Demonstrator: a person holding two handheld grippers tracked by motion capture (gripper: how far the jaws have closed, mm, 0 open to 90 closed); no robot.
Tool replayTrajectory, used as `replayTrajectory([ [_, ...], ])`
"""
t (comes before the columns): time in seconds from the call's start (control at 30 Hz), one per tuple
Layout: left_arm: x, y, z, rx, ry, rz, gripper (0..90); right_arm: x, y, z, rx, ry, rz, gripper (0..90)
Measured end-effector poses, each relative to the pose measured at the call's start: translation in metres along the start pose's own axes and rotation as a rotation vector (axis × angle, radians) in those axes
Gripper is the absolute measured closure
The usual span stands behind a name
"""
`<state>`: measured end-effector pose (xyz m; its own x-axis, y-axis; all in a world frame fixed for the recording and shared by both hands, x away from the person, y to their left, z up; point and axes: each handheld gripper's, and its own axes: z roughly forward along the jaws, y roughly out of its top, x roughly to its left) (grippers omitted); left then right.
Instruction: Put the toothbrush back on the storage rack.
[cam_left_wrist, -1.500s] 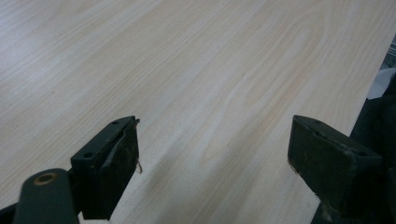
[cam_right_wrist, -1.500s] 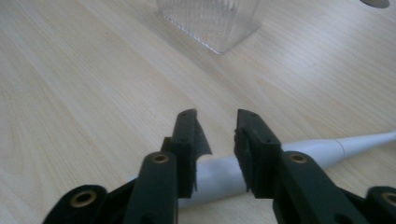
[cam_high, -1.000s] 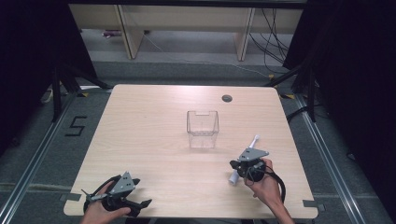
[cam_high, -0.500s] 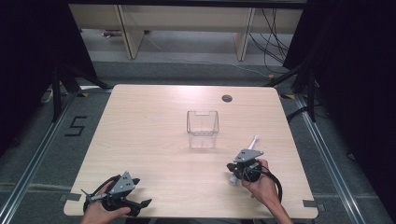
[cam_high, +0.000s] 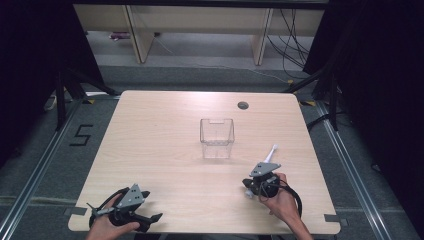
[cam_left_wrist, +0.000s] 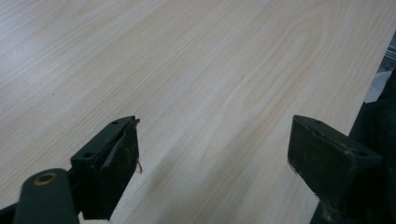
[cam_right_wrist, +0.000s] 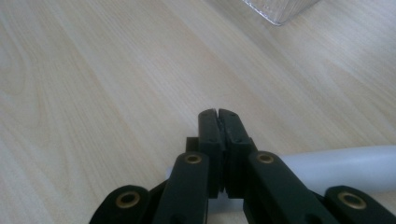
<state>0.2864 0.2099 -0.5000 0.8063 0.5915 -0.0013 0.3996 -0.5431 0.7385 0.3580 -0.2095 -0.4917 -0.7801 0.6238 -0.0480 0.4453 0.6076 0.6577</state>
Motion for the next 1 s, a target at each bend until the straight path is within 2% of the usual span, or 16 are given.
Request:
replayTrajectory([
  [0.23,0.0,0.0,0.0,0.002,-0.001,0.001,16.0,0.001,-0.003,-0.001,0.009,-0.002,-0.005,89.1],
  [0.27,0.0,0.0,0.0,0.001,0.002,0.004,16.0,0.001,-0.004,-0.001,0.007,0.009,-0.007,89.0],
  [0.3,0.0,0.0,0.0,-0.001,0.003,0.002,16.0,0.001,-0.005,-0.002,0.015,-0.002,-0.013,89.0],
  [0.47,0.001,0.0,-0.001,0.002,0.005,0.005,16.0,0.002,-0.011,-0.006,0.031,0.002,0.003,88.6],
  [0.53,0.002,0.0,-0.001,0.002,0.001,0.008,16.0,0.001,-0.012,-0.007,0.032,-0.007,0.002,88.5],
  [0.57,0.002,0.0,-0.001,0.002,0.008,0.023,16.0,0.0,-0.013,-0.008,0.042,0.002,0.002,88.5],
  [0.6,0.002,0.001,-0.002,0.002,0.007,0.018,16.0,0.0,-0.015,-0.009,0.027,0.006,0.004,88.4],
  [0.67,0.001,0.001,-0.001,0.0,0.008,0.009,16.0,-0.001,-0.016,-0.01,0.027,0.009,0.007,88.4],
  [0.7,0.001,0.0,-0.001,0.001,0.008,0.008,16.0,0.0,-0.017,-0.012,0.035,-0.005,0.016,88.2],
  [0.73,0.001,0.0,-0.001,0.0,0.008,0.003,16.0,-0.001,-0.019,-0.012,0.035,0.006,0.019,87.9],
  [0.87,0.001,0.0,-0.001,0.002,0.005,0.007,16.0,-0.004,-0.021,-0.015,0.048,0.015,0.012,87.8],
  [0.9,0.002,0.001,-0.002,0.002,0.008,0.023,16.0,-0.004,-0.022,-0.015,0.033,-0.004,0.012,87.8],
  [0.93,0.001,0.0,-0.002,-0.001,0.008,0.009,16.0,-0.004,-0.023,-0.015,0.044,0.009,0.016,87.7],
  [1.0,0.001,0.0,-0.002,-0.007,0.001,0.005,16.0,-0.004,-0.023,-0.015,0.041,0.003,0.02,87.5],
])
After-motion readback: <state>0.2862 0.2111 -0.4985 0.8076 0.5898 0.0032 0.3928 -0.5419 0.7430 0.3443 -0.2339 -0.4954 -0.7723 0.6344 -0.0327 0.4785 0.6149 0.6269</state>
